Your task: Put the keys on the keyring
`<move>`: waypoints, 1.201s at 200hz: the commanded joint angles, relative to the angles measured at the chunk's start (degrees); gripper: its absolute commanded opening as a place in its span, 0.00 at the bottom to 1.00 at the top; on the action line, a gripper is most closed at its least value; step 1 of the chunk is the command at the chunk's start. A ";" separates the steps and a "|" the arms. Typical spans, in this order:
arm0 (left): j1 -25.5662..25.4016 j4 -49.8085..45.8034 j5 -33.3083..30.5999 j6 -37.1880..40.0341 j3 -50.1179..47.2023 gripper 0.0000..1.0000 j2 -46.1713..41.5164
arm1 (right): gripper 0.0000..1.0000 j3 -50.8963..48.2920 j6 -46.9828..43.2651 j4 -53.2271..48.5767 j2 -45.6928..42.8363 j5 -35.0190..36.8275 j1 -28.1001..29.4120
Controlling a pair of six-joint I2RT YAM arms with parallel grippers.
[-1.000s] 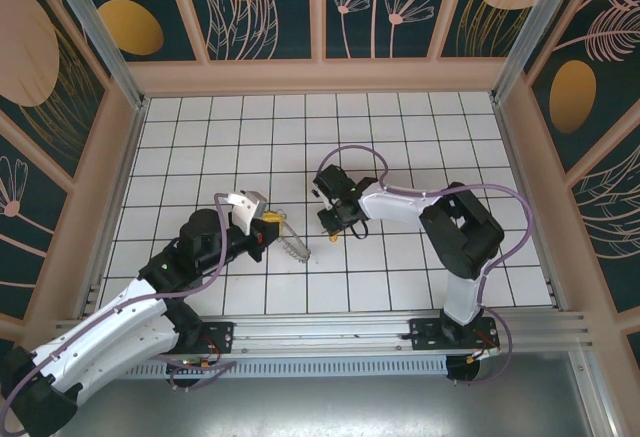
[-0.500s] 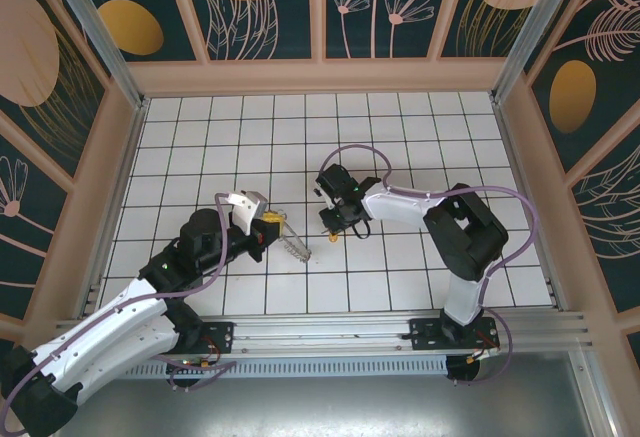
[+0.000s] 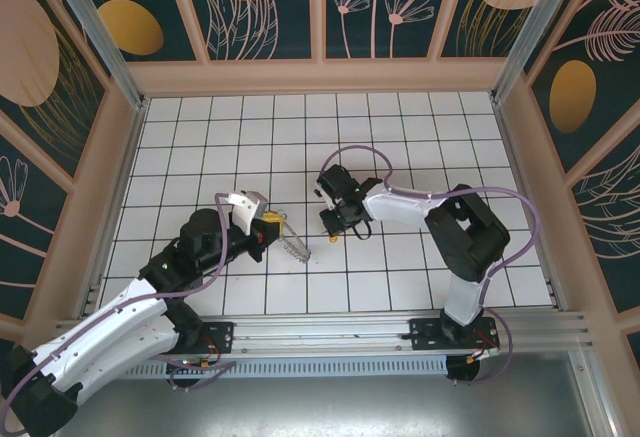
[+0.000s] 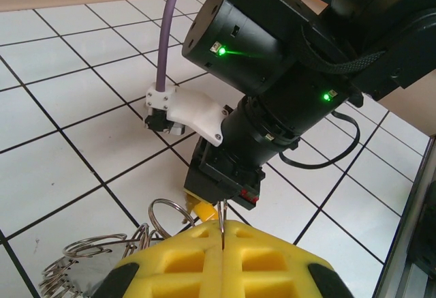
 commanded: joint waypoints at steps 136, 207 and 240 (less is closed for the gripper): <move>0.11 -3.43 24.55 10.27 13.14 0.00 5.46 | 0.00 -21.19 -15.92 26.63 -54.38 -23.54 1.61; 0.08 -5.53 31.66 12.31 18.47 0.00 10.16 | 0.00 -19.16 -17.14 23.37 -54.14 -32.62 1.67; 0.07 -6.50 31.10 12.80 19.61 0.00 10.79 | 0.00 -18.90 -16.64 22.96 -53.77 -35.21 1.61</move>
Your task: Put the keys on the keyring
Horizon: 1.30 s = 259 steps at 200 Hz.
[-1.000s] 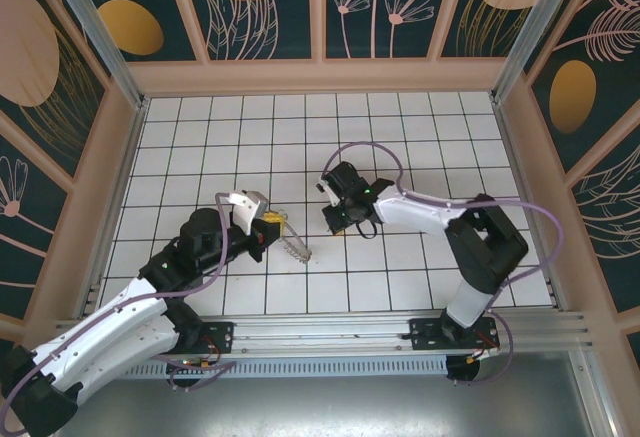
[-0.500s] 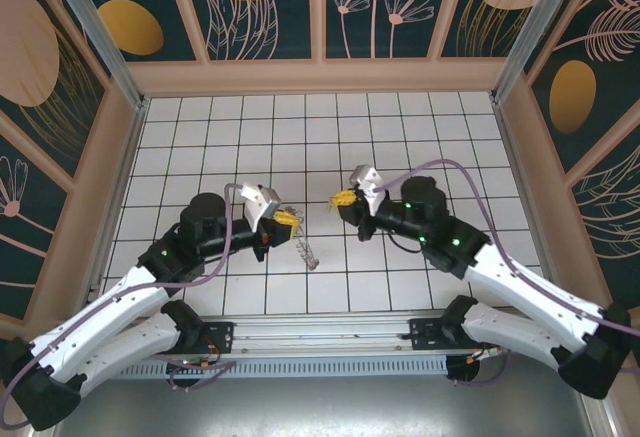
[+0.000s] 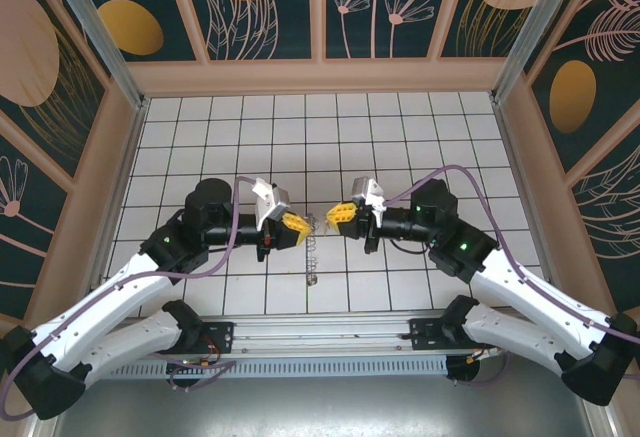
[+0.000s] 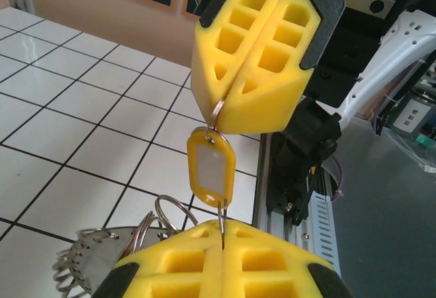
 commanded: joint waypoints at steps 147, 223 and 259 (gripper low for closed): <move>0.12 -2.25 1.07 3.78 4.16 0.00 0.14 | 0.00 3.10 1.08 1.28 2.96 -6.04 1.52; 0.08 -2.30 1.17 3.85 4.50 0.00 0.23 | 0.00 3.49 1.19 1.62 3.97 -5.93 1.71; 0.19 -2.30 1.13 3.79 4.30 0.00 0.15 | 0.00 3.63 1.30 2.15 4.49 -5.35 1.72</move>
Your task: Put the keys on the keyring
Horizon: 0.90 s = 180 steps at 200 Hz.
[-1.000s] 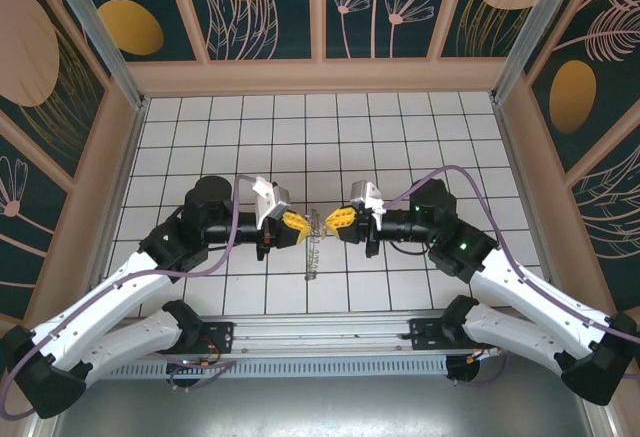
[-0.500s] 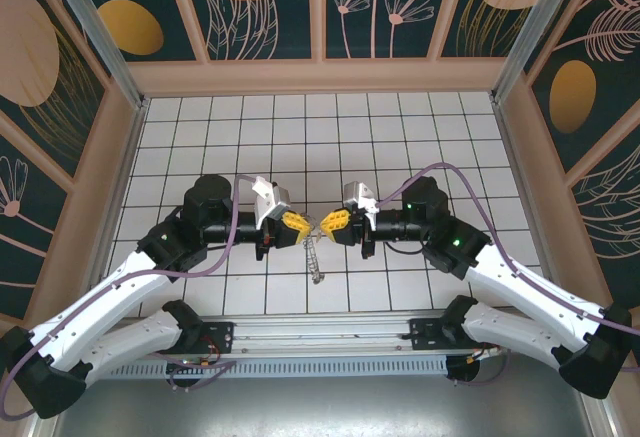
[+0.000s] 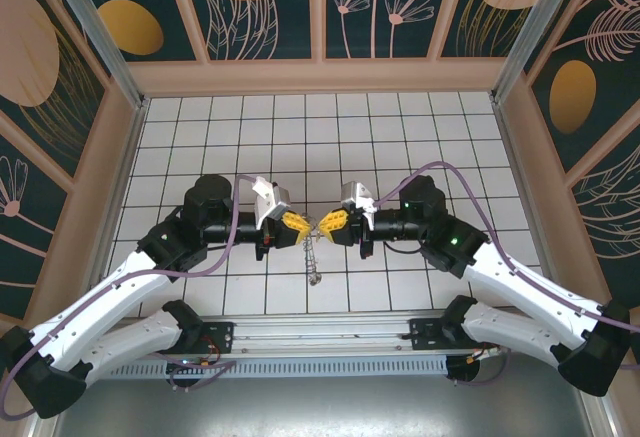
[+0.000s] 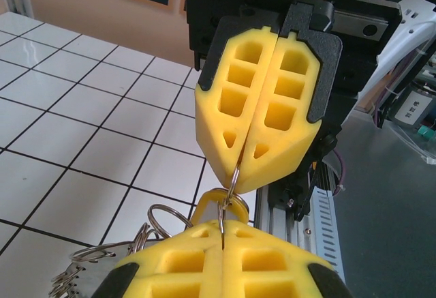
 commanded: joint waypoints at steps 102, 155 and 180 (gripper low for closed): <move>0.08 1.03 0.84 1.39 1.95 0.00 -0.32 | 0.00 2.18 0.99 2.91 0.67 0.92 0.55; 0.11 0.76 0.64 1.31 1.95 0.00 -0.75 | 0.00 2.22 0.78 1.35 0.14 3.50 0.38; 0.09 0.76 0.68 1.25 1.86 0.00 -0.84 | 0.00 2.21 0.89 1.78 -0.27 3.94 0.38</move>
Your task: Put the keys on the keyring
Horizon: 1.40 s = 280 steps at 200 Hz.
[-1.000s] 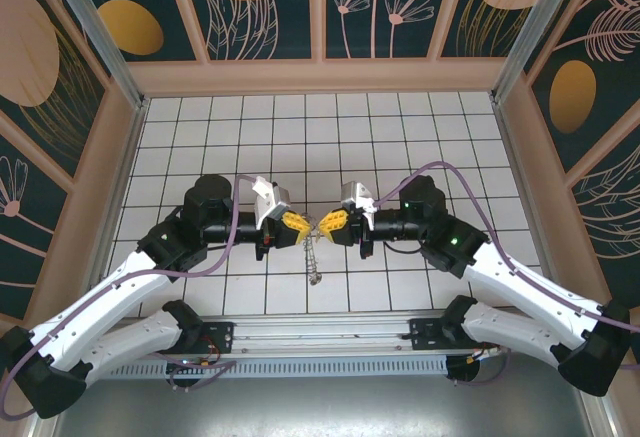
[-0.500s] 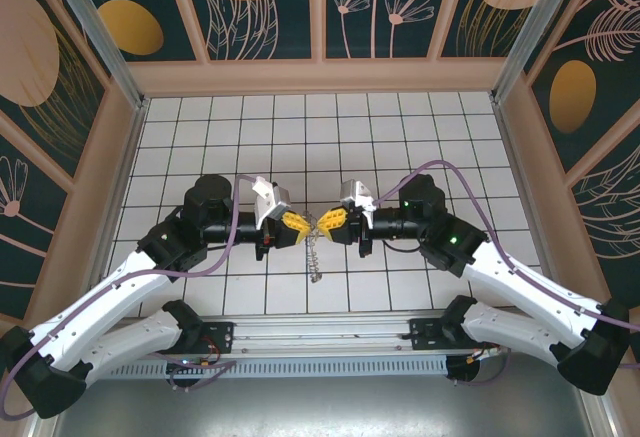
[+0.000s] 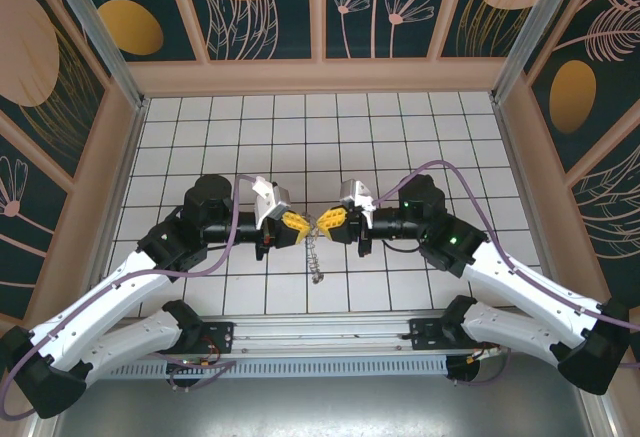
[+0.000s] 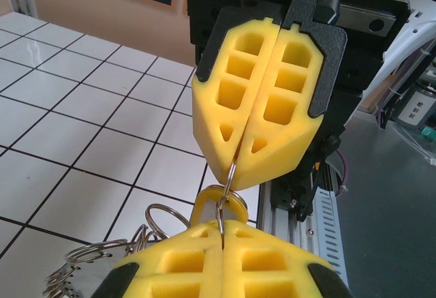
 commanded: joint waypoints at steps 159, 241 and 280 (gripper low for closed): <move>0.14 0.63 0.63 1.21 2.19 0.00 -0.93 | 0.00 1.85 1.53 1.50 0.35 -2.80 0.16; 0.16 0.01 0.57 1.55 2.39 0.00 -0.75 | 0.00 2.63 1.53 1.93 1.47 -3.69 0.20; 0.12 -1.59 0.20 2.66 3.35 0.00 -0.14 | 0.00 3.50 1.35 1.69 2.46 -4.16 0.76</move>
